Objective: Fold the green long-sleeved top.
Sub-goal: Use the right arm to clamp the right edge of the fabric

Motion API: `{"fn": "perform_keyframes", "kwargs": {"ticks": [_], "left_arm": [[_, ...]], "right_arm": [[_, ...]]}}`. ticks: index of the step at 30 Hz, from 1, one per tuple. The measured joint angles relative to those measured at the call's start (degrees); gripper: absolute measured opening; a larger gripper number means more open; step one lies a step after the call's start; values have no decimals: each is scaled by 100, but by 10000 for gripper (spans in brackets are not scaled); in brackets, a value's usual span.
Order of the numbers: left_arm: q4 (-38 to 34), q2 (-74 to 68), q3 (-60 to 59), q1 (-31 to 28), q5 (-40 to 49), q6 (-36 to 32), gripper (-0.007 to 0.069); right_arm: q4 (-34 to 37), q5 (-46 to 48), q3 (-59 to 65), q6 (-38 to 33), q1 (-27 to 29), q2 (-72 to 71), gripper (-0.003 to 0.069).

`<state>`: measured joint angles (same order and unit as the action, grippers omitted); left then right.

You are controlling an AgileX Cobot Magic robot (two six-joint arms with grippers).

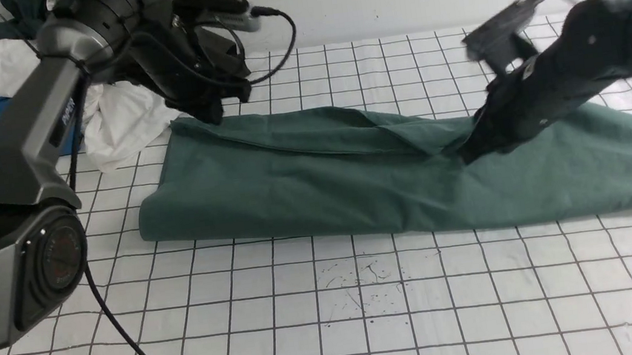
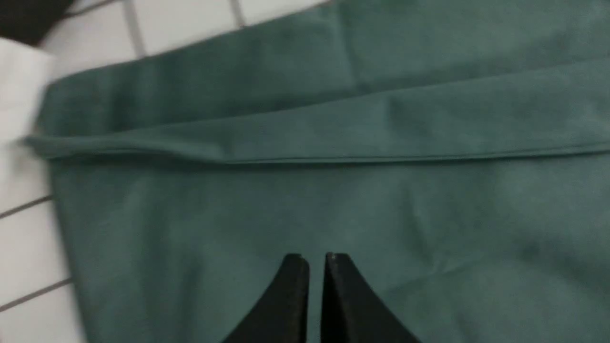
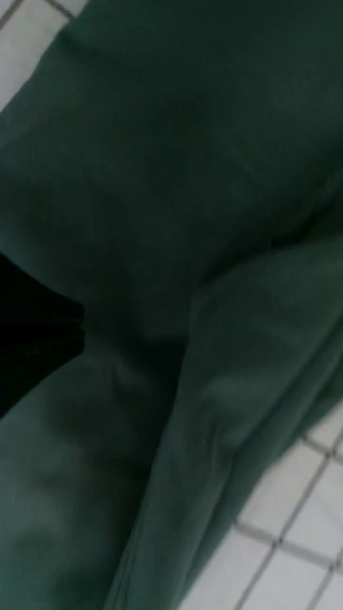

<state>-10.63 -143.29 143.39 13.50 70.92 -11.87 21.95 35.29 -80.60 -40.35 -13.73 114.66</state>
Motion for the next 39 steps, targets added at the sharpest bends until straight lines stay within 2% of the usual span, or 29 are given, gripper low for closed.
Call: {"fn": "perform_keyframes", "kwargs": {"ticks": [1, 3, 5, 8, 12, 16, 20, 21, 22, 23, 24, 26, 28, 31, 33, 37, 39], "left_arm": [[-31, -17, 0, 9, 0, -14, 11], [-259, -189, 0, 157, 0, -182, -5], [-299, -253, 0, 214, 0, -239, -8], [-374, -362, 0, 382, -5, -307, -8], [-401, -379, 0, 443, -5, -327, -8], [-376, -428, 0, 448, -5, -327, -8], [-203, -513, 0, 450, -5, -315, -8], [-149, -546, 0, 450, -5, -302, -8], [-136, -551, 0, 450, -5, -302, -8], [-41, -607, 0, 450, -5, -275, -8], [-30, -613, 0, 450, -5, -264, -8], [76, -640, 0, 450, -5, -262, -8], [119, -640, 0, 450, -5, -269, -8], [229, -640, 0, 450, -5, -315, -8], [486, -640, 0, 450, -5, -316, -8], [919, -585, 0, 374, -5, -194, -8], [1018, -454, -22, 261, -5, -124, -8]], "right_arm": [[193, -4, -9, -178, 0, 38, -14], [1049, -278, -208, -951, -6, 487, -15], [1261, -496, -374, -1145, -6, 720, -15], [1557, -1401, -978, -1424, -6, 1365, -15], [1808, -1941, -1766, -1133, 44, 1893, -15], [2280, -2256, -2467, -348, 267, 2115, -15], [2489, -1231, -3033, 256, 690, 2104, -15], [2473, -718, -3182, 319, 812, 2083, -15], [2467, -606, -3240, 319, 837, 2082, -15], [2305, 349, -3439, 373, 1053, 2026, -15], [2273, 587, -3493, 373, 1075, 2019, -15], [1742, 1894, -3738, 385, 1362, 1929, -15], [1248, 2444, -3727, 434, 1598, 1906, -15], [693, 2567, -3612, 608, 1856, 1990, -15], [165, 2413, -3545, 1119, 2222, 2243, -15], [-41, 2375, -3524, 2100, 2649, 2253, -15], [-274, 2487, -3513, 2318, 2814, 2062, -15]]}}
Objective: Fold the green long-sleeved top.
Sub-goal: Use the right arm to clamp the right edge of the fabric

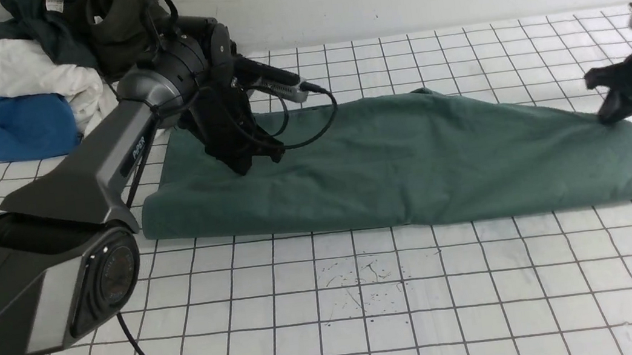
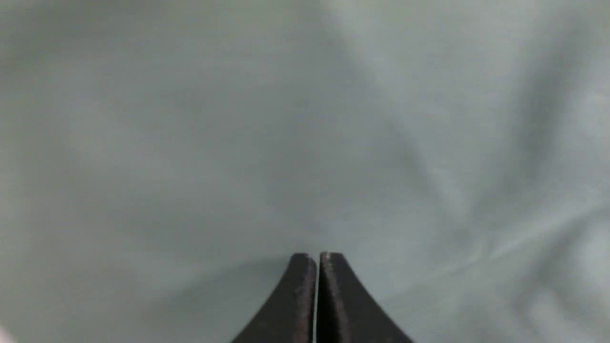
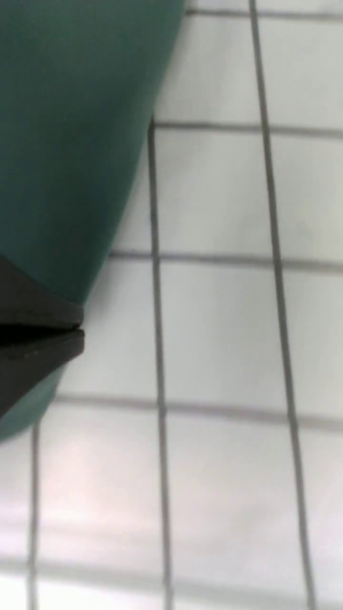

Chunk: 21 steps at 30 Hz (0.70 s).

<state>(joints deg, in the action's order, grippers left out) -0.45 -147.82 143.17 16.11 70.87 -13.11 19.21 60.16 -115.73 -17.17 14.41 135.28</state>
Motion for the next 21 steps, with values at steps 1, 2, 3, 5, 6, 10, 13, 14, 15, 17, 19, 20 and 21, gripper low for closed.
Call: {"fn": "perform_keyframes", "kwargs": {"ticks": [1, 2, 3, 5, 6, 10, 13, 14, 15, 17, 19, 20, 21], "left_arm": [[6, 120, -6, -59, 0, 43, -8], [-2, 269, -30, -160, 0, 97, -8], [-19, 442, -65, -232, 0, 152, -8], [-94, 934, -340, -432, -6, 203, -8], [-115, 1142, -528, -478, -13, 207, -8], [-275, 2108, -1974, -656, -30, 70, -8], [-498, 2432, -3115, -680, -158, -102, -8], [-590, 2461, -3532, -682, -395, -114, -8], [-656, 2451, -3844, -682, -714, -114, -8], [-713, 2391, -4438, -682, -1198, -114, -8], [-713, 2389, -4812, -688, -1495, -114, -8], [-697, 2437, -4885, -694, -1547, -114, -8], [-633, 2443, -4909, -694, -1552, -121, -8]], "right_arm": [[-84, 70, 1, 52, 93, -165, -15], [-121, 137, 1, 103, 181, -374, -15], [-136, 195, 1, 143, 258, -617, -15], [-86, 276, -5, 206, 386, -1168, -12], [-31, 304, -5, 213, 418, -1343, -11], [216, 513, 235, 202, 462, -1866, 5], [233, 559, 728, 152, 425, -1889, 48], [202, 538, 962, 107, 410, -1860, 73], [175, 521, 1195, 57, 396, -1817, 105], [154, 515, 1519, 12, 388, -1743, 167], [72, 515, 1870, 7, 388, -1657, 262], [50, 494, 2026, 12, 388, -1628, 311], [27, 424, 2219, 12, 388, -1602, 378]]}}
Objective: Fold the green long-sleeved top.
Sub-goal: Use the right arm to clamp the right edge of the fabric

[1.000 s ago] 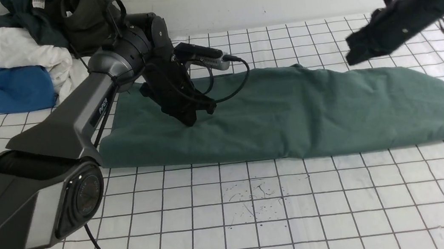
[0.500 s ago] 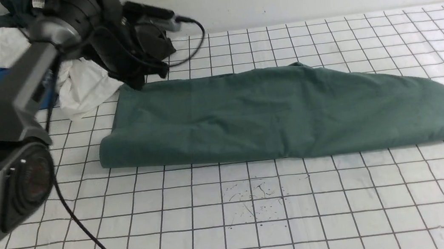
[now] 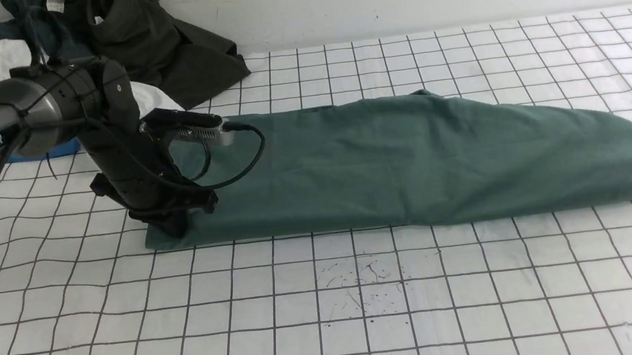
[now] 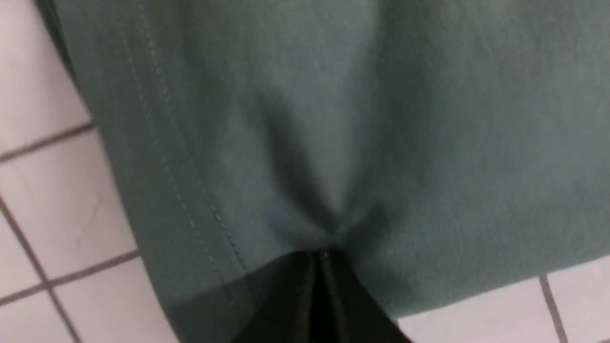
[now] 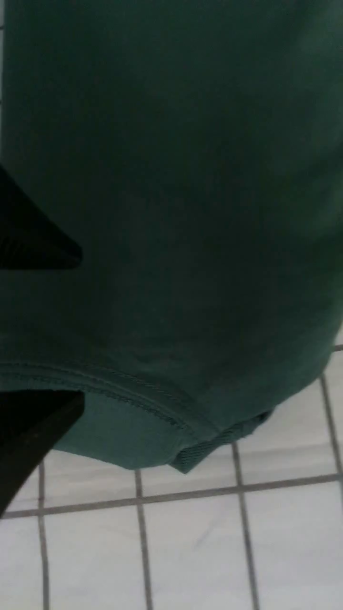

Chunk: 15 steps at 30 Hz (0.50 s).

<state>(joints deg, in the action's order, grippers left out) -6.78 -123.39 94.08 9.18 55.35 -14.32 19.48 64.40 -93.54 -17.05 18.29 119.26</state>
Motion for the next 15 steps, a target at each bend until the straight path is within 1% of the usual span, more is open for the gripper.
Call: {"fn": "perform_keyframes", "kwargs": {"ticks": [1, 2, 3, 4, 6, 7, 9, 11, 12, 13, 15], "left_arm": [[35, 17, 6, 0, 6, 0, -8], [70, 26, 7, 0, 15, 5, -8], [139, 60, 13, 6, 57, 15, -8], [327, 150, 18, 6, 203, 30, -8], [478, 392, 18, 0, 318, 42, -8], [527, 747, 18, -13, 324, 49, -8], [510, 1199, 26, -20, 339, 53, -8], [456, 1814, 45, -20, 350, 31, -8], [443, 1814, 45, -20, 350, 31, -8], [397, 2301, 57, -20, 387, -4, -8], [363, 2825, 63, -20, 507, -33, -8]], "right_arm": [[-33, -78, 109, 0, 0, 18, 422], [-33, -78, 109, 0, 0, 18, 422], [-101, -119, 172, 18, 0, 36, 452], [-278, -213, 250, 119, 0, 66, 503], [-512, -289, 258, 341, 0, 110, 526], [-627, -347, 258, 584, 0, 147, 533], [-642, -371, 258, 743, 0, 199, 527], [-506, -381, 258, 841, 0, 292, 494], [-484, -381, 258, 849, 0, 303, 490], [-301, -375, 258, 860, 0, 375, 447], [-83, -321, 258, 785, 0, 444, 374]]}}
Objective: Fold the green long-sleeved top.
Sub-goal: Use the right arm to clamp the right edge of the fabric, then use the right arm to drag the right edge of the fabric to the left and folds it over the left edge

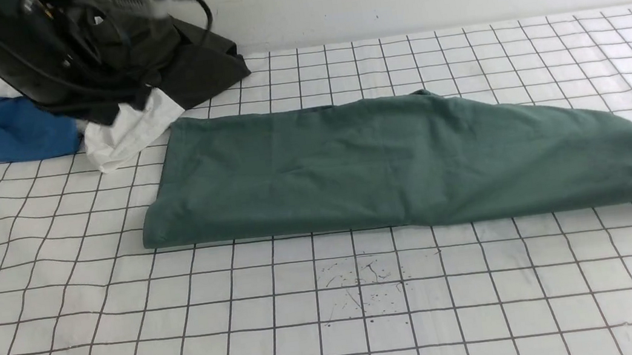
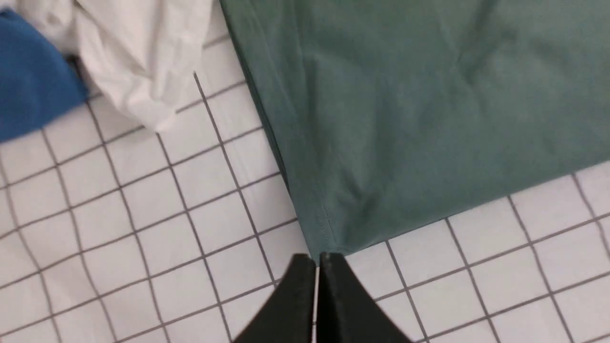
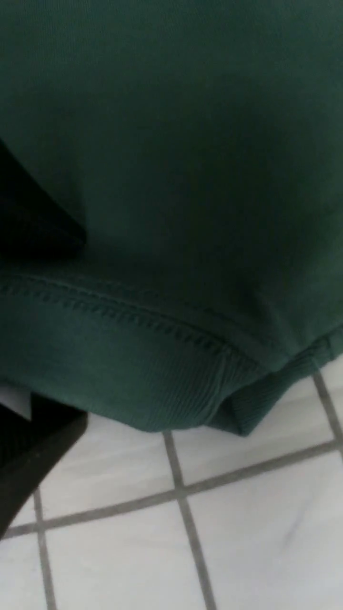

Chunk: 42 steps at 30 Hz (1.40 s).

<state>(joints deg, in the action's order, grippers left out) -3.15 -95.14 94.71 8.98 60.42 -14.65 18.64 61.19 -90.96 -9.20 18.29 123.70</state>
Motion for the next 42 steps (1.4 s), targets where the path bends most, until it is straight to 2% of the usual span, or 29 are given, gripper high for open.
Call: {"fn": "perform_keyframes", "kwargs": {"ticks": [4, 7, 9, 11, 15, 17, 20, 22, 23, 26, 29, 31, 32, 33, 35, 38, 41, 42], "left_arm": [[251, 1151, -118, 0, 253, -46, -8], [587, 1871, -396, 0, 342, 99, -8], [795, 2244, -628, 0, 407, 254, -8], [1088, 2936, -1231, 0, 462, 597, -8], [1175, 3816, -2416, 0, 437, 937, -8], [1200, 4254, -3169, 0, 196, 1146, -8], [1295, 4619, -3965, 0, -336, 1373, -8], [1410, 4772, -4731, 0, -1010, 1570, -8], [1411, 4773, -4769, 0, -1108, 1596, -8], [1429, 4712, -5128, 0, -1597, 1736, -8], [1443, 4642, -5169, 0, -1772, 1768, -8], [1443, 4629, -5169, 0, -1787, 1774, -8], [1443, 4624, -5169, 0, -1812, 1777, -8], [1443, 4616, -5169, 0, -1814, 1781, -8], [1443, 4615, -5169, 0, -1826, 1781, -8], [1438, 4610, -5169, 0, -1837, 1781, -8], [1420, 4610, -5169, 0, -1863, 1781, -8], [1363, 4610, -5169, 0, -1869, 1781, -8]], "right_arm": [[237, 111, -36, -403, 6, 22, 133], [160, 230, -219, -577, 27, -29, 35], [24, 310, -386, -618, 48, -99, 20], [-452, 480, -828, -547, 121, -322, 16], [-1023, 781, -1522, -252, 208, -688, 16], [-852, 908, -1759, -189, 181, -904, 16], [-136, 949, -1895, -353, -64, -1119, 16], [540, 951, -1920, -589, -832, -1258, 15], [582, 951, -1920, -601, -904, -1255, 15], [1052, 608, -1920, -703, -2198, -1165, 15], [1232, -312, -1927, -790, -3483, -848, 15], [1249, -708, -1933, -818, -3838, -693, 15], [1283, -1255, -1933, -826, -4394, -306, 15], [1312, -1478, -1933, -831, -4656, -132, 15], [1345, -1987, -1933, -831, -5088, 318, 15], [1357, -2501, -1933, -831, -5434, 821, 15], [1357, -2683, -1922, -831, -5533, 1046, 27], [1357, -2763, -1921, -825, -5538, 1078, 55]]}}
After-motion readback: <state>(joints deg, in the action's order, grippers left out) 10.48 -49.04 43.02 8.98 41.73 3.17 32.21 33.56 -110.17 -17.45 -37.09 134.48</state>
